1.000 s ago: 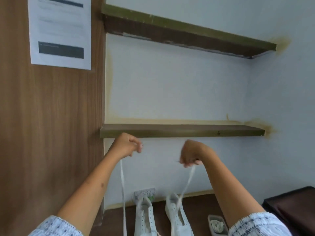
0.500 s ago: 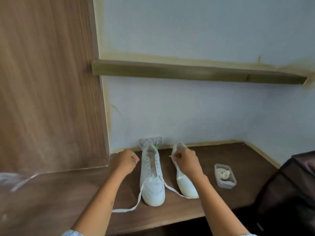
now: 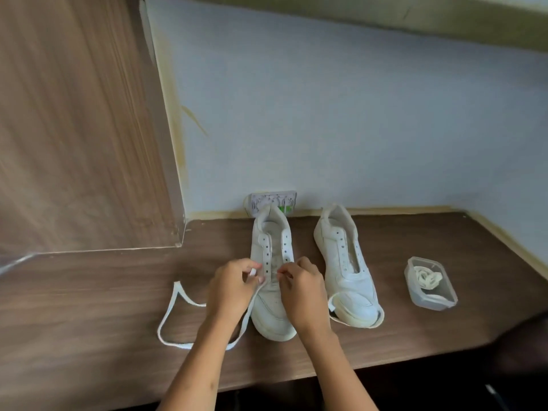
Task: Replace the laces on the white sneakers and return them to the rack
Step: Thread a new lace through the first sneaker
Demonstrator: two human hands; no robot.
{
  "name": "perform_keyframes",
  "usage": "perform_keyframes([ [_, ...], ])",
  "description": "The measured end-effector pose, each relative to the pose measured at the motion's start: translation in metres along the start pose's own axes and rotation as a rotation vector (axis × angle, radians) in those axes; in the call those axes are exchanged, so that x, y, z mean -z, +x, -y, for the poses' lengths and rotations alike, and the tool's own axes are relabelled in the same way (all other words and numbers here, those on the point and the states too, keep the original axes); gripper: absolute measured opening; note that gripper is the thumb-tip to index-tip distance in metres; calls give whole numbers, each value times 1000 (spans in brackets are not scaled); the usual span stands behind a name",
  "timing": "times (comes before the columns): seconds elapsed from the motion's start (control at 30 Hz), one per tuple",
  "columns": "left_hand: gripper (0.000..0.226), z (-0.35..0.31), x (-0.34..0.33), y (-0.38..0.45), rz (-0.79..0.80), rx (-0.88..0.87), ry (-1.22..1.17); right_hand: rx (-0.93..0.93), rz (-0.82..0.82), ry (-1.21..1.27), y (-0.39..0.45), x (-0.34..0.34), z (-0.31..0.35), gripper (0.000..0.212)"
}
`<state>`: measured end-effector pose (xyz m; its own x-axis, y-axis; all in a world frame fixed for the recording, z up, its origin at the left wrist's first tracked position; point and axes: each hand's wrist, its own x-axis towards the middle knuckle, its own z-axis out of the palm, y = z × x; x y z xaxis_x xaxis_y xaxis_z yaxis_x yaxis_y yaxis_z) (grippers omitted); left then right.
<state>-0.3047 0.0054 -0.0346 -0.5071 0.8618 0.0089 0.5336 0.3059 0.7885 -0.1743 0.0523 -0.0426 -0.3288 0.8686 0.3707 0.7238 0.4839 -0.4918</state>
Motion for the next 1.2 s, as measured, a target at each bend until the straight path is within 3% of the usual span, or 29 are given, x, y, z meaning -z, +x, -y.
perform_keyframes([
  [0.13,21,0,-1,5,-10,-13,47,-96,-134,-12,-9,-12,5,14],
  [0.27,20,1,1,8,9,6,49,-375,-70,242,-6,-18,10,15],
  [0.43,20,-3,4,12,20,32,20,-535,-26,392,1,-19,17,16],
  [0.57,23,-5,5,12,33,6,15,-559,115,450,8,-11,17,21],
  [0.67,12,-7,3,12,-9,-16,34,-527,161,558,5,0,18,25],
  [0.77,4,-14,4,10,-50,-33,148,-427,116,336,-11,12,10,26],
  [0.87,8,-15,8,11,-76,-43,237,-372,-112,40,-38,19,6,66],
  [0.97,13,-11,23,17,-301,98,211,-460,-127,-9,-52,19,-1,88],
  [1.03,12,-4,38,21,-493,193,184,-491,-103,-36,-51,19,-8,95],
  [1.1,10,4,48,24,-582,208,190,-485,-104,-30,-49,19,-10,97],
  [1.2,22,9,46,27,-426,56,188,-392,-164,-11,-48,18,-10,83],
])
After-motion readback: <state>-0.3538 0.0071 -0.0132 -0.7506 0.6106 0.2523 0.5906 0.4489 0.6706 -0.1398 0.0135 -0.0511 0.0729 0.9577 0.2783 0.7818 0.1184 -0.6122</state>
